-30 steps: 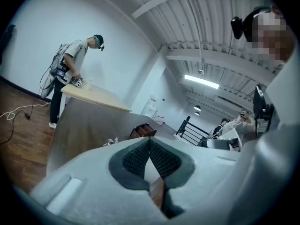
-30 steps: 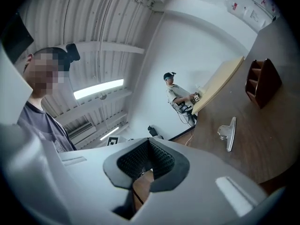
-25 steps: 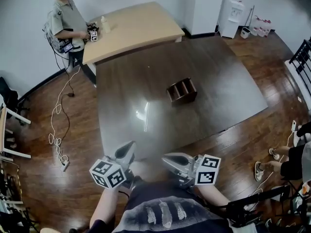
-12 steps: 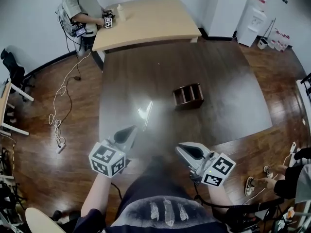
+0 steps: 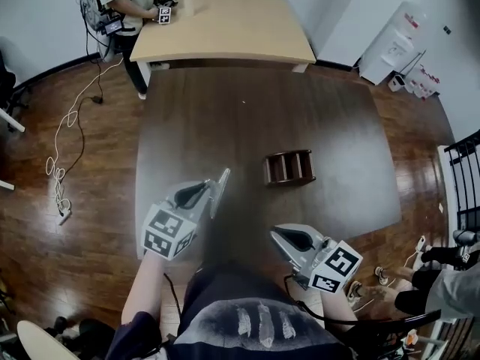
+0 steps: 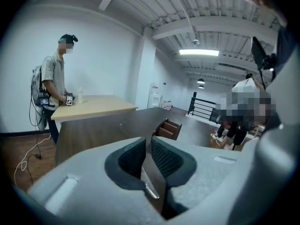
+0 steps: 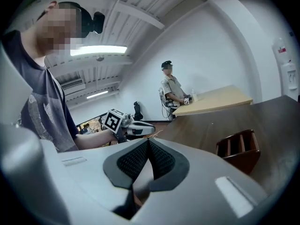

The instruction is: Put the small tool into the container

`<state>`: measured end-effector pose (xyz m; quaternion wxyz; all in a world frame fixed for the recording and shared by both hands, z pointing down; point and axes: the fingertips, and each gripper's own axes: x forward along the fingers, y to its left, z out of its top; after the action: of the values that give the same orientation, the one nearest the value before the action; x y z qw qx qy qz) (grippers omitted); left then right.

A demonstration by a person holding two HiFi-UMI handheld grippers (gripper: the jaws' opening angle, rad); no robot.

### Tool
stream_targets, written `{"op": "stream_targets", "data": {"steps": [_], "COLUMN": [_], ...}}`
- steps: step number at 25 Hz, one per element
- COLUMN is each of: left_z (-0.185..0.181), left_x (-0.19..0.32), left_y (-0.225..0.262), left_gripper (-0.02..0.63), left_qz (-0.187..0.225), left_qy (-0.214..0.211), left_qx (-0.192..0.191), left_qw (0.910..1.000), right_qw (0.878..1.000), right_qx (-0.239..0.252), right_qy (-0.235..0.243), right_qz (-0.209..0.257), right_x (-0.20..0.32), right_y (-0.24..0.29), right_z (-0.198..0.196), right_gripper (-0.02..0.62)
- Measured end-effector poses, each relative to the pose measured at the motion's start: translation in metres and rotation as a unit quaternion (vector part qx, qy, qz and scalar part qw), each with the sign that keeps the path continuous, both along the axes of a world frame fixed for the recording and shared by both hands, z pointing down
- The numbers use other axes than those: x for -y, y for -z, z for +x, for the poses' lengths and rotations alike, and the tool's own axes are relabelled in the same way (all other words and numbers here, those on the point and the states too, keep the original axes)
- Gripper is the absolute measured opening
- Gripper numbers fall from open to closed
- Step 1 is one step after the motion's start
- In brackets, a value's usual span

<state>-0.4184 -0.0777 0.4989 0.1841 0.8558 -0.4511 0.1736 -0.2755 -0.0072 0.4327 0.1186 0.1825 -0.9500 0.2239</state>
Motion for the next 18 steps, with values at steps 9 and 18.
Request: {"op": "stream_targets", "data": {"steps": [9, 18], "left_z": [-0.012, -0.004], "left_x": [0.026, 0.035], "left_y": [-0.113, -0.171], "left_gripper": [0.250, 0.247], "left_qz": [-0.138, -0.212], "left_qy": [-0.025, -0.015], "left_qx": [-0.010, 0.003], "left_qw": [0.9900, 0.9771], "right_qw": [0.997, 0.994], "right_qx": [-0.044, -0.043], "right_qy": [0.026, 0.084], "right_qz": [-0.051, -0.052], "right_x": [0.016, 0.037], "right_y": [-0.031, -0.043], "right_z": [-0.029, -0.024], "right_gripper": [-0.002, -0.002]}}
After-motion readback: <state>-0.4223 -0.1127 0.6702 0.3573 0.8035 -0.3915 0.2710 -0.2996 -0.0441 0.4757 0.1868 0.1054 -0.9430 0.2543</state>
